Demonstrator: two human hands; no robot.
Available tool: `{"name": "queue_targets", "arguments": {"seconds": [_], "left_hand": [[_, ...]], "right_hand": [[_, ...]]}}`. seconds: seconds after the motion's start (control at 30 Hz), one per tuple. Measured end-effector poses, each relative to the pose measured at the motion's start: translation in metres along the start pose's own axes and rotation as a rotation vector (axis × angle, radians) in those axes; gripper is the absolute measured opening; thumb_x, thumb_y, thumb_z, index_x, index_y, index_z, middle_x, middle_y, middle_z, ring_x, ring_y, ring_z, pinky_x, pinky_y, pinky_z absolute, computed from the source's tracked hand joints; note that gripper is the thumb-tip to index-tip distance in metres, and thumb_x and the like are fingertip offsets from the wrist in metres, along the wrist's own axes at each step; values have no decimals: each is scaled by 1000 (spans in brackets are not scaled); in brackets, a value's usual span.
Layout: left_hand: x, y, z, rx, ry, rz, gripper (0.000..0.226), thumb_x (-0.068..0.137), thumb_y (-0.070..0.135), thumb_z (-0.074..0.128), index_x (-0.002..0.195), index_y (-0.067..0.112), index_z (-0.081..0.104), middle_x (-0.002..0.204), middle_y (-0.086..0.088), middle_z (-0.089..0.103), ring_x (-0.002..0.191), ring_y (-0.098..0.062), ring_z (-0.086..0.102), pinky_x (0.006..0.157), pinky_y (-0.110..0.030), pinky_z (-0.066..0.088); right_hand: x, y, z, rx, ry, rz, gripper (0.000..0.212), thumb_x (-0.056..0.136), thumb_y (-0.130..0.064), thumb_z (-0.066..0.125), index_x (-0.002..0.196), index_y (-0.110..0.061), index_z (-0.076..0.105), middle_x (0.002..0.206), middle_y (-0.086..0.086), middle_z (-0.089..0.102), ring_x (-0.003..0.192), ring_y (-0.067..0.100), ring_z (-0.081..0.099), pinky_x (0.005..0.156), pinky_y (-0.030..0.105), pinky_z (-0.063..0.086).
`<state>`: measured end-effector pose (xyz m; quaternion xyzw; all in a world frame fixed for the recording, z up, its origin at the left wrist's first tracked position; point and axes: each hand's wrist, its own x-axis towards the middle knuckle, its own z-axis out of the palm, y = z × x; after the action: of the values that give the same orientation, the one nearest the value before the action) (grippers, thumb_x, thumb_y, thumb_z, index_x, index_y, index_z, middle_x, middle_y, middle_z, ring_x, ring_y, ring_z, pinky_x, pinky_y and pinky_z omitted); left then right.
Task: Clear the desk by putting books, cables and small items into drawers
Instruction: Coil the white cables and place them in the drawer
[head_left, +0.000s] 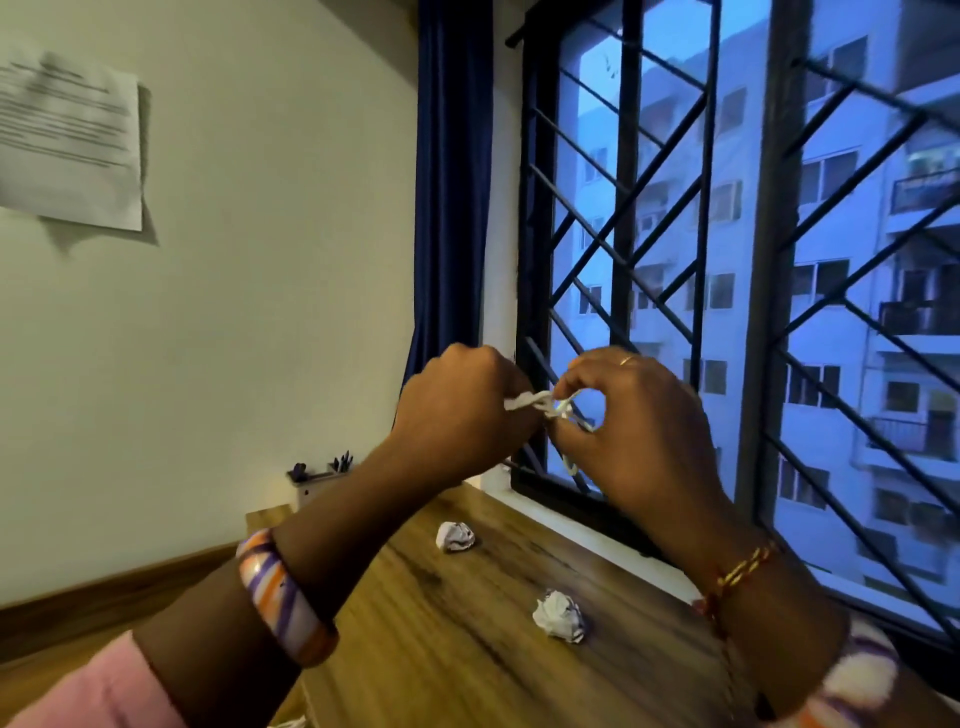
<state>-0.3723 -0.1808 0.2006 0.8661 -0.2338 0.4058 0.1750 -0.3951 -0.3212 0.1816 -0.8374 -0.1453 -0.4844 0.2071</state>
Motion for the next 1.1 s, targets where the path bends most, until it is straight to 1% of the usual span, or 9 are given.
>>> {"name": "queue_targets", "arguments": {"seconds": [0.13, 0.23, 0.4, 0.5, 0.6, 0.7, 0.83, 1.0, 1.1], "left_hand": [[-5, 4, -12, -307, -155, -120, 19, 80, 29, 67, 86, 13, 75, 72, 1, 71, 61, -5, 64, 52, -19, 49], [-10, 2, -29, -509, -214, -226, 12, 83, 21, 65, 79, 12, 73, 76, -2, 73, 68, -7, 68, 63, -19, 55], [-21, -8, -66, -650, -298, -272, 14, 85, 15, 61, 77, 13, 71, 61, 13, 68, 58, 8, 61, 54, -5, 47], [-34, -29, -93, -672, -372, -284, 13, 84, 21, 61, 84, 14, 71, 81, 4, 71, 83, -4, 63, 78, -19, 49], [-57, -63, -116, -920, -410, -413, 25, 69, 28, 63, 83, 9, 70, 88, -9, 68, 88, -21, 61, 89, -34, 48], [-87, -98, -136, -1218, -459, -569, 23, 73, 23, 58, 78, 7, 73, 78, -8, 71, 72, -15, 67, 70, -26, 58], [-129, -138, -172, -1379, -464, -657, 27, 77, 24, 54, 78, 8, 76, 83, -10, 74, 82, -18, 71, 73, -26, 59], [-172, -159, -218, -1419, -330, -702, 25, 74, 21, 59, 82, 4, 75, 89, -15, 73, 85, -22, 71, 62, -25, 59], [-193, -161, -231, -1478, -270, -735, 25, 73, 21, 60, 84, 3, 73, 88, -15, 71, 81, -22, 71, 66, -27, 60]], "right_hand": [[-7, -13, -13, -300, -113, -112, 14, 85, -28, 62, 95, -27, 72, 126, -8, 60, 129, 16, 41, 105, 44, 22], [-18, -22, -17, -414, 11, -288, 8, 72, -13, 74, 79, -16, 73, 100, 2, 73, 112, 26, 59, 98, 55, 36], [-23, -44, -15, -644, 157, -488, 14, 86, -16, 57, 92, -7, 64, 97, 11, 67, 102, 29, 61, 94, 56, 43], [-20, -67, -13, -642, 203, -562, 14, 85, -17, 58, 91, -7, 66, 93, 10, 68, 97, 28, 63, 92, 58, 44], [-23, -105, -4, -479, 267, -574, 20, 85, -21, 54, 84, -8, 69, 89, 7, 71, 95, 26, 65, 93, 59, 42], [-35, -151, 12, -184, 221, -508, 25, 85, -23, 50, 82, -9, 70, 89, 5, 72, 96, 24, 65, 94, 59, 40], [-47, -209, 37, 335, 118, -288, 15, 84, -15, 60, 84, -5, 71, 89, 7, 71, 93, 23, 63, 88, 54, 47], [-62, -273, 51, 803, 28, 49, 12, 84, -13, 64, 91, -9, 72, 87, -8, 64, 84, -1, 57, 76, 10, 46], [-72, -300, 53, 994, -43, 259, 8, 84, -15, 63, 86, -20, 70, 82, -10, 66, 77, -6, 60, 67, 0, 43]]}}
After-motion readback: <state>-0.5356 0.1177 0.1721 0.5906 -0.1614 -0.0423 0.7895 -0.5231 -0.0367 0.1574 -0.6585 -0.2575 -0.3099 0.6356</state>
